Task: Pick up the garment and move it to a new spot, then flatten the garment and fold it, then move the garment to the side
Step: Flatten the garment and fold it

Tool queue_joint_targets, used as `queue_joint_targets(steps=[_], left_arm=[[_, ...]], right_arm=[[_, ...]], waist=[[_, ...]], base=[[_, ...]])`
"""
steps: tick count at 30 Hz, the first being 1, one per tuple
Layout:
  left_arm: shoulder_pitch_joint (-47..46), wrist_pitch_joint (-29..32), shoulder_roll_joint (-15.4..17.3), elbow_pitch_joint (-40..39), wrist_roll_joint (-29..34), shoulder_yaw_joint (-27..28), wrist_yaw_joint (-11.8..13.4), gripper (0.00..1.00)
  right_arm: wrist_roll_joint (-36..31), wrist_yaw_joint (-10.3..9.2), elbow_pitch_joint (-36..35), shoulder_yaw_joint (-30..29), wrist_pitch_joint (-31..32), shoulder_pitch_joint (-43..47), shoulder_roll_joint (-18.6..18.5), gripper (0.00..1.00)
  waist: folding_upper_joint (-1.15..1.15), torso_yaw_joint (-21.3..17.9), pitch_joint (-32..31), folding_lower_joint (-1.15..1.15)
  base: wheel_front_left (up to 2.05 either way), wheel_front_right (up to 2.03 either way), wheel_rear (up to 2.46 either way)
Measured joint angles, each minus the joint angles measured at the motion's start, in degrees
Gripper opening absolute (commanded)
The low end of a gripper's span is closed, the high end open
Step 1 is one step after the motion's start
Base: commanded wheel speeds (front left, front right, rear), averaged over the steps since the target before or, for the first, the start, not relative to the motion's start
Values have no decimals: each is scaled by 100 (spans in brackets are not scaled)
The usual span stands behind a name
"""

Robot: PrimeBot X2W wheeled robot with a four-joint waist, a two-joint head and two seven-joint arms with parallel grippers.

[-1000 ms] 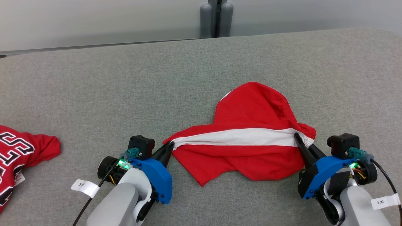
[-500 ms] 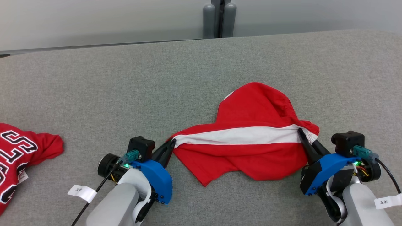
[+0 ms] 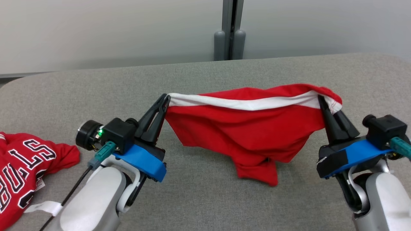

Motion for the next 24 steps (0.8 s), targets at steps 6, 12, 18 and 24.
queue_joint_targets(steps=[6, 12, 18, 24], left_arm=[[-19, 342, 631, -1688, 185, 263, 300, 0], [-481, 1128, 1366, -3278, 388, 642, 444, 0], [-1183, 1855, 1673, -3972, 261, 881, 320, 0], [-1861, 2153, 1586, -3540, -31, 875, -1, 0]], right_arm=[[-170, 0, -1425, -107, 277, -72, -160, 0], [-263, 0, -2640, -141, 772, -418, -326, 0], [-212, 0, -2980, -205, 1246, -802, -411, 0], [105, 0, -2252, 127, 1534, -1426, -416, 0]], waist=[[0, -25, -385, -1], [0, -130, -602, -1], [0, -139, -423, -1], [0, -204, 106, 0]], base=[[0, 0, 0], [0, 0, 0], [0, 0, 0], [0, 0, 0]])
